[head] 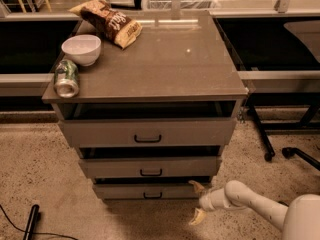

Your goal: Open bottom drawer

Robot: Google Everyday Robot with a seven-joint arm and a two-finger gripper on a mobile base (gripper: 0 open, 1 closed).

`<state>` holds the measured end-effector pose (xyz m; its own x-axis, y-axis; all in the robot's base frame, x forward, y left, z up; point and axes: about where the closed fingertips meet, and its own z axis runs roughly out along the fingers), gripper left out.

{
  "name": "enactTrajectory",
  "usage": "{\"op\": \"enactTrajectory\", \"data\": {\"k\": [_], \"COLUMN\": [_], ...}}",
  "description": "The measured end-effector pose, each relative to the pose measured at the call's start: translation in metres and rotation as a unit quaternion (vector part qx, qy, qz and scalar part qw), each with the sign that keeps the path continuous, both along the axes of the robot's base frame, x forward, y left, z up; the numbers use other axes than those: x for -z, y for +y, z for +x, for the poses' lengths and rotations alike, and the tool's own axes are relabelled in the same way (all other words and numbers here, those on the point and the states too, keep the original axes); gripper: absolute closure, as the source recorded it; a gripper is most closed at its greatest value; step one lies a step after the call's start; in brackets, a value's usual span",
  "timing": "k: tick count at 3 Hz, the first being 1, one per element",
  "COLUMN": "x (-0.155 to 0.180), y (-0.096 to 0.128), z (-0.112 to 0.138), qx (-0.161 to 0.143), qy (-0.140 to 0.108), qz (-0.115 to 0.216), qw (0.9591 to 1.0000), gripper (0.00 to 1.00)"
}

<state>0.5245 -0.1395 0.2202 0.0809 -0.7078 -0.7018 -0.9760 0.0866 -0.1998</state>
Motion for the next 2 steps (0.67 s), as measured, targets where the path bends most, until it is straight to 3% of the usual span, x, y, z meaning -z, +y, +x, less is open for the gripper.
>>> {"op": "enactTrajectory", "data": {"k": [1,2], "x": [0.023,0.026], "y": [-0.019,-0.026], "z": [0.02,0.045], "qx": [0.033,0.044], "qy": [0.007,0.005], "qz": [0.007,0.0], "qw": [0.9994,0.999], "gripper": [0.0,0.0]}}
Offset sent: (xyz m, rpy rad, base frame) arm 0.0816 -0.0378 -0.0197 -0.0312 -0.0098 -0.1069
